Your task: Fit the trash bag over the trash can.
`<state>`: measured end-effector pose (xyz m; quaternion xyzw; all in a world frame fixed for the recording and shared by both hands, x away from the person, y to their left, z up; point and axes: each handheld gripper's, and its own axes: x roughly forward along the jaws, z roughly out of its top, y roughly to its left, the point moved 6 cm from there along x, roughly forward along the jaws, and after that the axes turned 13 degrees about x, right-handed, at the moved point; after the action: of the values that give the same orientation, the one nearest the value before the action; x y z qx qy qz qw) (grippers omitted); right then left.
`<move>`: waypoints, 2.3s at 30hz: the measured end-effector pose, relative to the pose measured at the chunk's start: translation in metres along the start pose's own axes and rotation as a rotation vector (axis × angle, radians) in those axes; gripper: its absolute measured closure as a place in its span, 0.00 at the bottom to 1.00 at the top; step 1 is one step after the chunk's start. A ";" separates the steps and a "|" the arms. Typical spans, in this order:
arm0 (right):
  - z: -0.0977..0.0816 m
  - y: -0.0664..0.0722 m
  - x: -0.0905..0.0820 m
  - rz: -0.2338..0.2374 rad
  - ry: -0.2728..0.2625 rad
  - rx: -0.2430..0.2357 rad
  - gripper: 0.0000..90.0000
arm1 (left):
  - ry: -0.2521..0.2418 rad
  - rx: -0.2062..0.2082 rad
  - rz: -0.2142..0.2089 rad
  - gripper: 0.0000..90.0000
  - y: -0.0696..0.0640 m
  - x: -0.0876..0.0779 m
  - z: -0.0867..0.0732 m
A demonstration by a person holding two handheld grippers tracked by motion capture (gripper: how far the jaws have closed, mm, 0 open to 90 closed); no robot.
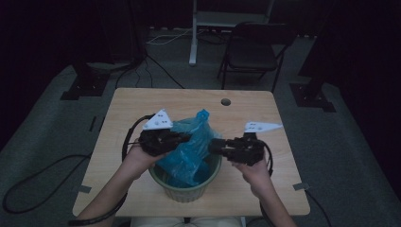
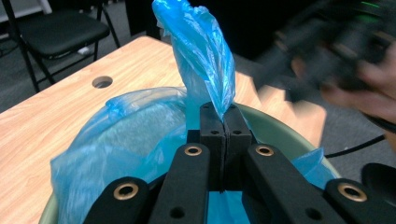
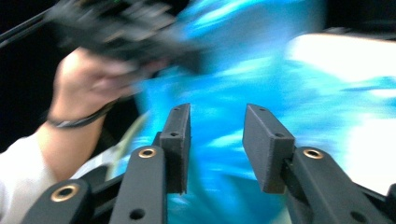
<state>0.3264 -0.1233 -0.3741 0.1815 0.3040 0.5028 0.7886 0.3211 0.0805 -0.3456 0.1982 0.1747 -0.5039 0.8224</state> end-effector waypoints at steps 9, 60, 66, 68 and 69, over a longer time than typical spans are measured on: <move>0.017 -0.053 -0.010 -0.119 -0.062 0.133 0.52 | -0.033 0.016 0.049 1.00 -0.006 -0.023 -0.007; 0.062 -0.102 0.019 -0.301 -0.106 0.179 0.71 | -0.111 -0.133 0.187 0.34 0.030 -0.119 -0.036; 0.062 -0.080 0.025 -0.235 -0.096 0.146 0.70 | 0.045 -0.075 0.106 0.34 0.037 -0.066 -0.016; 0.059 -0.074 0.028 -0.213 -0.084 0.140 0.70 | 0.123 -0.052 0.087 0.34 0.040 -0.043 -0.020; 0.057 -0.071 0.029 -0.210 -0.074 0.135 0.70 | 0.141 -0.054 0.088 0.34 0.042 -0.036 -0.022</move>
<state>0.4215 -0.1260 -0.3826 0.2198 0.3250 0.3888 0.8336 0.3416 0.1365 -0.3401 0.2184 0.2366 -0.4470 0.8345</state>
